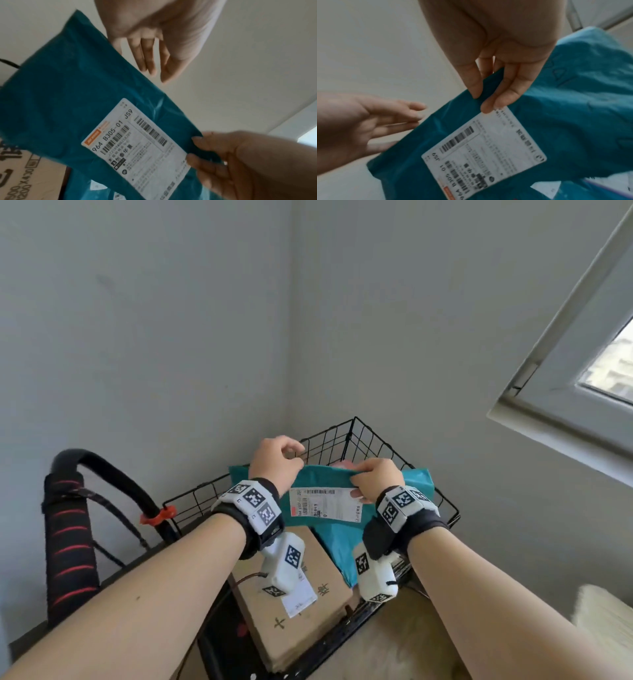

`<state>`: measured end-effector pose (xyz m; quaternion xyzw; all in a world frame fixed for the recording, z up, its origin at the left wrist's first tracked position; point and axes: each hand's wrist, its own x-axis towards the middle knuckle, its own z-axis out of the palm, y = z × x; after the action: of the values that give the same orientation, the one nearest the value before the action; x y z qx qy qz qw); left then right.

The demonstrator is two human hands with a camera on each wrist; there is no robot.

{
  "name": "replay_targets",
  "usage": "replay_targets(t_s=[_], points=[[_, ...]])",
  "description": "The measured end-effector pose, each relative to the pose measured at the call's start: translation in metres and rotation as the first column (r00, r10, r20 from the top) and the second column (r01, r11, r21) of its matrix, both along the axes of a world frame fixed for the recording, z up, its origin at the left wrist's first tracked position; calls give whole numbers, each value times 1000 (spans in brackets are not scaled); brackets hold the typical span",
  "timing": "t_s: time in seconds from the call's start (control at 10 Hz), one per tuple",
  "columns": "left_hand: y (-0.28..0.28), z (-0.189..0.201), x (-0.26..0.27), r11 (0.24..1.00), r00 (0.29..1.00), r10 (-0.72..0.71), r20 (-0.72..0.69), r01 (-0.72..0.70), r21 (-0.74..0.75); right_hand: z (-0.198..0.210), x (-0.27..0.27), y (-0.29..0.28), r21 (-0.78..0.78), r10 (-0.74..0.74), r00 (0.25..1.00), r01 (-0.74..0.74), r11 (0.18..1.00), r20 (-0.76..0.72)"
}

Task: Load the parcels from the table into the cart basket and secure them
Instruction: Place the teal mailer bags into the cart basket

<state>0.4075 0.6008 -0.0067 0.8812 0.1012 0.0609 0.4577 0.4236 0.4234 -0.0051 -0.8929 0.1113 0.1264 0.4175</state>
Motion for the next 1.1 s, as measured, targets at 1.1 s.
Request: replay_targets(t_s=[1.1], points=[[-120,-242,245,990,632,-139,-763,75,-118,-269,236,-112,-41,-63,937,53,998,-343]])
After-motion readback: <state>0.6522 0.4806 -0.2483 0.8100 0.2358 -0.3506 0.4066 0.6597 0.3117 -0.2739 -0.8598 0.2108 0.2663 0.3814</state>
